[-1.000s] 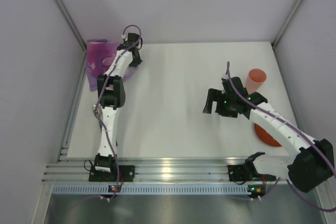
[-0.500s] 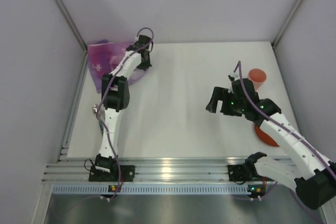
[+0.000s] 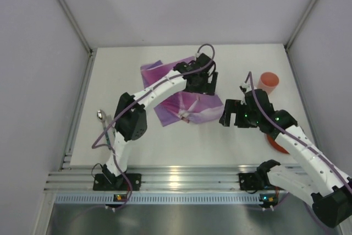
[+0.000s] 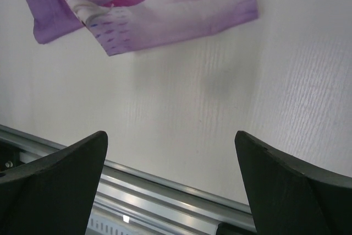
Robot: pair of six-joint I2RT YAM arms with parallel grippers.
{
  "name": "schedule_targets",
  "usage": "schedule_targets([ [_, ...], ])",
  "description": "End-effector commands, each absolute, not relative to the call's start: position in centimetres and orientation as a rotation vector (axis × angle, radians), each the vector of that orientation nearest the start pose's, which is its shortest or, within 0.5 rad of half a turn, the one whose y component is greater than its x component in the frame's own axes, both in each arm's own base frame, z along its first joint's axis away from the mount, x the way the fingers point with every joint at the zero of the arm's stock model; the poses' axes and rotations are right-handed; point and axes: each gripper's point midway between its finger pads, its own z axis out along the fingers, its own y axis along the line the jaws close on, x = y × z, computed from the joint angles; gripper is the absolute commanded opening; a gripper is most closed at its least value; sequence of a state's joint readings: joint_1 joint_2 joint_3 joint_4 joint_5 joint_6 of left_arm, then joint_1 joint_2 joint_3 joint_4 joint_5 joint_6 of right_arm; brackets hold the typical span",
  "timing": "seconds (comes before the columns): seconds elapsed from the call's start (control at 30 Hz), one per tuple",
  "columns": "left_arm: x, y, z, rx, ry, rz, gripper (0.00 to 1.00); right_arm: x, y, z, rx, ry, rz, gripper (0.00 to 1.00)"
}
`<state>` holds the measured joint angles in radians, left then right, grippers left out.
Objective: Set the dinner table for one person
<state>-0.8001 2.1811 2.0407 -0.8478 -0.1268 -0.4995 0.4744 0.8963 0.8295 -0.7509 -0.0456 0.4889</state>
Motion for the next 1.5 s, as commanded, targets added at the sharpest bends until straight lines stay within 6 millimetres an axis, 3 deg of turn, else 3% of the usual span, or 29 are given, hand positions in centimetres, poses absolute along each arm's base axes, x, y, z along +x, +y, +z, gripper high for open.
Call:
schedule_targets([
  [0.0,38.4,-31.4,20.4,0.013,2.459,-0.320,0.99,22.4,13.8,16.7,-0.020,2.423,0.467,1.00],
  [0.03,38.3,-30.4,20.9,-0.021,2.444,-0.302,0.99,22.7,13.9,16.8,-0.016,2.424,0.470,1.00],
  [0.07,38.0,-29.2,23.0,-0.083,2.406,-0.329,0.99,23.2,14.3,17.2,-0.019,2.416,0.483,1.00],
  [0.13,37.1,-27.4,22.4,-0.142,2.418,-0.299,0.99,24.1,14.3,16.7,-0.001,2.445,0.466,1.00],
  [0.17,36.6,-26.1,23.6,-0.201,2.398,-0.316,0.99,24.6,14.4,16.8,0.005,2.451,0.460,1.00],
  [0.27,33.2,-22.9,18.9,-0.279,2.508,-0.234,0.99,25.7,13.2,15.2,0.061,2.514,0.383,1.00],
  [0.33,31.5,-22.4,16.9,-0.283,2.553,-0.247,0.97,26.1,11.3,13.0,0.134,2.594,0.309,1.00],
  [0.4,28.5,-21.7,13.6,-0.288,2.647,-0.258,0.94,26.4,9.6,10.7,0.212,2.668,0.272,1.00],
  [0.47,26.6,-21.1,10.8,-0.307,2.700,-0.263,0.94,26.4,8.9,9.2,0.254,2.711,0.293,1.00],
  [0.57,25.3,-20.9,8.3,-0.310,2.739,-0.280,0.93,27.5,8.3,7.5,0.312,2.743,0.307,1.00],
  [0.8,26.4,-21.9,5.8,-0.276,2.764,-0.268,0.94,29.7,9.2,5.4,0.323,2.775,0.358,1.00],
  [1.0,27.9,-23.0,4.0,-0.212,2.784,-0.253,0.91,30.3,9.6,3.6,0.335,2.803,0.377,1.00],
  [1.07,28.0,-23.2,3.0,-0.194,2.806,-0.236,0.86,30.9,9.9,3.4,0.341,2.796,0.396,1.00],
  [1.17,28.1,-23.1,1.9,-0.197,2.824,-0.235,0.69,31.5,10.5,2.7,0.356,2.802,0.420,0.99],
  [1.27,28.2,-22.7,0.9,-0.215,2.838,-0.245,0.62,32.2,11.2,2.2,0.369,2.810,0.453,0.97],
  [1.37,28.3,-22.3,0.2,-0.219,2.851,-0.247,0.54,32.8,12.3,1.6,0.364,2.824,0.500,0.89],
  [1.47,28.5,-21.8,-0.1,-0.233,2.856,-0.250,0.43,33.2,14.1,1.3,0.331,2.836,0.561,0.58],
])
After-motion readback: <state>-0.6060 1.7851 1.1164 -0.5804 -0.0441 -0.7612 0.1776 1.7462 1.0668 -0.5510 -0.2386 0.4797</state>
